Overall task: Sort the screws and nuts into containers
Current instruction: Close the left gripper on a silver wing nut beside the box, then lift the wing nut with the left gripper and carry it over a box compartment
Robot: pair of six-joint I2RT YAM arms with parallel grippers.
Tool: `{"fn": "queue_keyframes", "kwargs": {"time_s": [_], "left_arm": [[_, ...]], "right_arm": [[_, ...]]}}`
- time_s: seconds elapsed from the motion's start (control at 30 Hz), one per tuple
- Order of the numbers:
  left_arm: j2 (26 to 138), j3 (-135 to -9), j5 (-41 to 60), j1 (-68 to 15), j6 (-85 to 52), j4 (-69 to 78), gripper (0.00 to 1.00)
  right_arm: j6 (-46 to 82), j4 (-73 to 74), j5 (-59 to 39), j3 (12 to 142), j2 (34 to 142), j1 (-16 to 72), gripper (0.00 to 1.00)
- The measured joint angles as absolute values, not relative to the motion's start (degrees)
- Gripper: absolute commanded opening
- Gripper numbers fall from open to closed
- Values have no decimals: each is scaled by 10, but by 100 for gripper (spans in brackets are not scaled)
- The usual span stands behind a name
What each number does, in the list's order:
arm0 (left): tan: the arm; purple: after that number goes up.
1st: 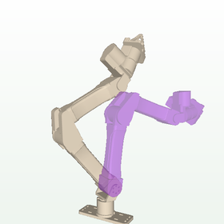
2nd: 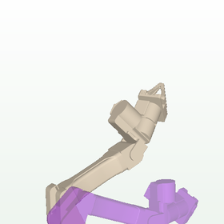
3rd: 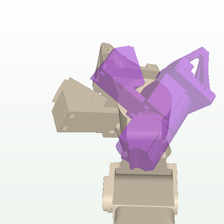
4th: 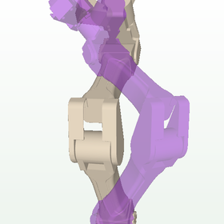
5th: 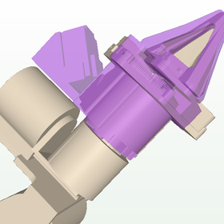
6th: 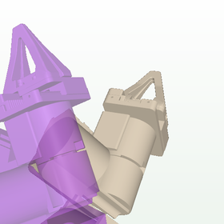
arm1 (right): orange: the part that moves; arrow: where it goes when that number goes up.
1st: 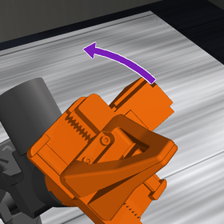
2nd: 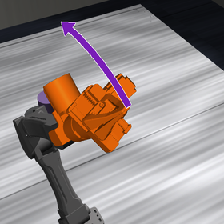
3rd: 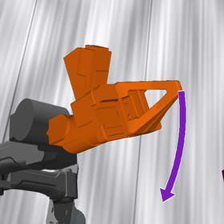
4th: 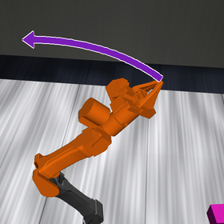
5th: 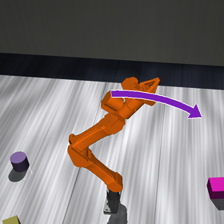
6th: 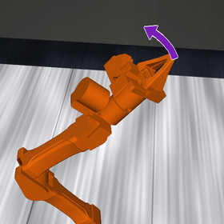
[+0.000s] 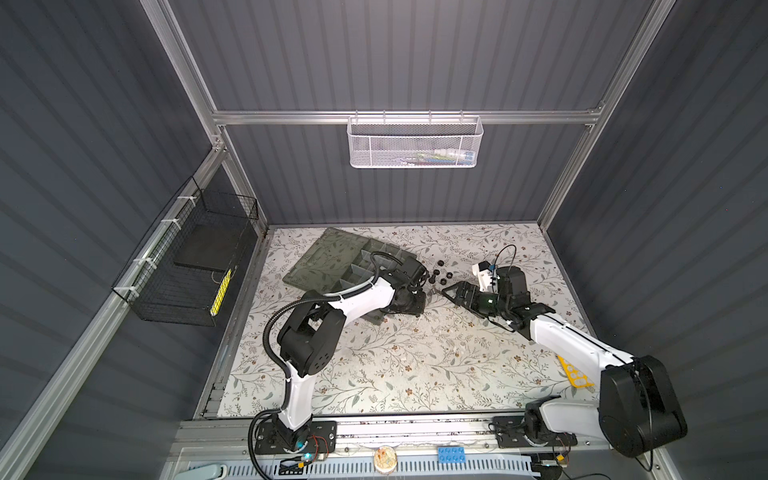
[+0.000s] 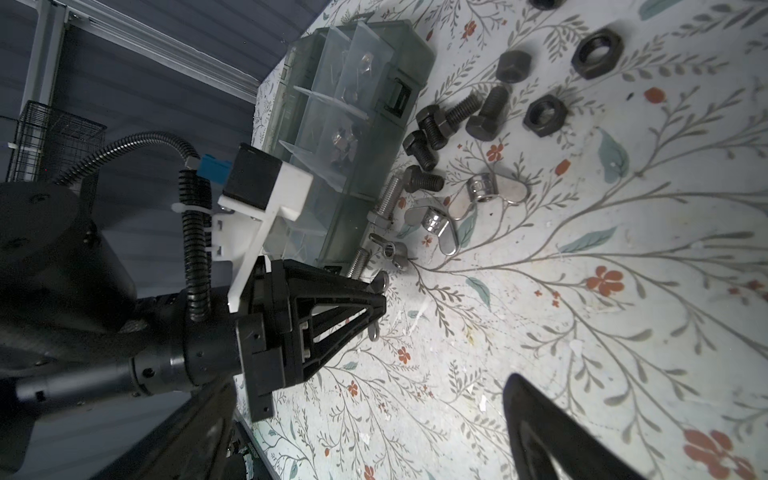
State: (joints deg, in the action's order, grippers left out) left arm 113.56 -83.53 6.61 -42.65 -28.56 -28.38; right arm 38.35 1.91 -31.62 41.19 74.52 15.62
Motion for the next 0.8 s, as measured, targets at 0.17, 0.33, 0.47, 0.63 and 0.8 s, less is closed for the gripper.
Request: {"fn": "queue_keyframes", "kwargs": {"time_s": [0.17,0.33,0.47,0.63,0.8], "left_arm": [[1131,-835,97,-392,-302,-265,10],[1127,-849,117,-348,-307,-260,10],[1127,-873,126,-318,-307,-256,10],[1127,-884,145,-287,-309,-240,10],[1147,-921,160,-260,-311,-239,10]], "right_arm": [[384,17,-319,444,753,156,99],[383,17,-318,484,787,165,99],[380,14,-312,521,822,180,99],[366,6,-295,587,871,210,99],[354,-6,-282,650,919,240,99]]}}
